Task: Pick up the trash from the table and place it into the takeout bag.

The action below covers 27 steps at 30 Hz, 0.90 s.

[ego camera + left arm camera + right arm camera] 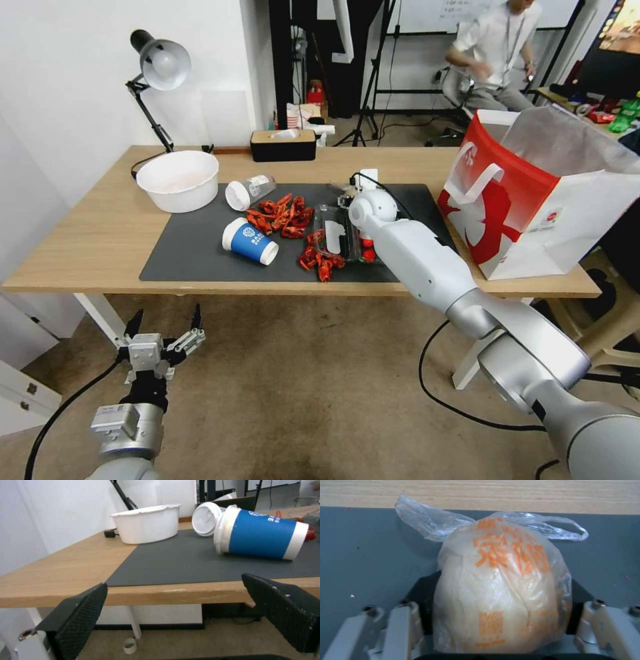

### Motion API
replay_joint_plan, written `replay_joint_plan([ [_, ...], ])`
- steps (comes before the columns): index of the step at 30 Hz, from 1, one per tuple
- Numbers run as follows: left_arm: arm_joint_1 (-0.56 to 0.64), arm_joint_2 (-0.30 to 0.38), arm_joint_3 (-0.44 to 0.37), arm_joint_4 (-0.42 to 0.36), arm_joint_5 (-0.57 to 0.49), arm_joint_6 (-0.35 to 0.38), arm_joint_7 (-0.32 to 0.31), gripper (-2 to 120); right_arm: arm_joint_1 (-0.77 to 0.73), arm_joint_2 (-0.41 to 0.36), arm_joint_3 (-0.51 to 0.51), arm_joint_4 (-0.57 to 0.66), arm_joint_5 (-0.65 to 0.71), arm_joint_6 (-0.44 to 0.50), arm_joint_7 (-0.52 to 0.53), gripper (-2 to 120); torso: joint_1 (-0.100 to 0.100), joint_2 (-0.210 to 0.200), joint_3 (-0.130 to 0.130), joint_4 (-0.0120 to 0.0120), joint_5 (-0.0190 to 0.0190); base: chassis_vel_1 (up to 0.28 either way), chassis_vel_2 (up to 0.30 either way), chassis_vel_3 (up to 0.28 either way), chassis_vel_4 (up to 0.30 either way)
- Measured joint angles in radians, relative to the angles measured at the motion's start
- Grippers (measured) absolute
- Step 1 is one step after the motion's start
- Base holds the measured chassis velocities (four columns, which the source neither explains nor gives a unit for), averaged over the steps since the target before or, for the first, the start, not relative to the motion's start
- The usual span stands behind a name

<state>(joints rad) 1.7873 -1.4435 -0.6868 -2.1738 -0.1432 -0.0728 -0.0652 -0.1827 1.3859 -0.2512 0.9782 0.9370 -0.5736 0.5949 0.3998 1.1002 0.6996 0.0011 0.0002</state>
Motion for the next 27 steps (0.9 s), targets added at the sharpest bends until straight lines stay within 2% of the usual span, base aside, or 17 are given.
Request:
replay_joint_plan([
  [6, 0.000, 0.001, 0.000, 0.000, 0.000, 0.000, 0.000, 100, -0.002, -0.025, 0.002, 0.027, 0.018, -0.001, 0.013, 43, 0.000, 0.000, 0.000, -0.0018, -0.0002, 0.000, 0.000, 0.000, 0.000],
  [8, -0.001, 0.001, 0.000, 0.000, 0.000, 0.000, 0.000, 100, -0.003, -0.028, 0.002, 0.031, 0.020, -0.001, 0.015, 41, 0.000, 0.000, 0.001, -0.0018, -0.0002, 0.000, 0.000, 0.000, 0.000],
  [17, 0.005, 0.001, 0.001, -0.003, 0.003, -0.001, -0.001, 100, -0.011, -0.053, 0.024, 0.089, 0.023, -0.007, 0.014, 16, 0.000, 0.000, 0.001, -0.0012, -0.0002, 0.000, 0.000, 0.000, 0.000],
  [20, 0.007, 0.000, 0.000, -0.003, 0.003, -0.002, -0.002, 100, -0.009, -0.058, 0.026, 0.096, 0.015, 0.019, -0.002, 11, 0.000, 0.000, 0.001, -0.0012, -0.0002, 0.000, 0.000, 0.000, 0.000],
  [27, 0.005, 0.000, -0.002, -0.003, 0.003, -0.003, -0.003, 100, -0.012, -0.074, 0.043, 0.149, -0.031, 0.081, -0.053, 10, 0.000, 0.000, 0.000, -0.0010, -0.0002, 0.000, 0.000, 0.000, 0.000],
])
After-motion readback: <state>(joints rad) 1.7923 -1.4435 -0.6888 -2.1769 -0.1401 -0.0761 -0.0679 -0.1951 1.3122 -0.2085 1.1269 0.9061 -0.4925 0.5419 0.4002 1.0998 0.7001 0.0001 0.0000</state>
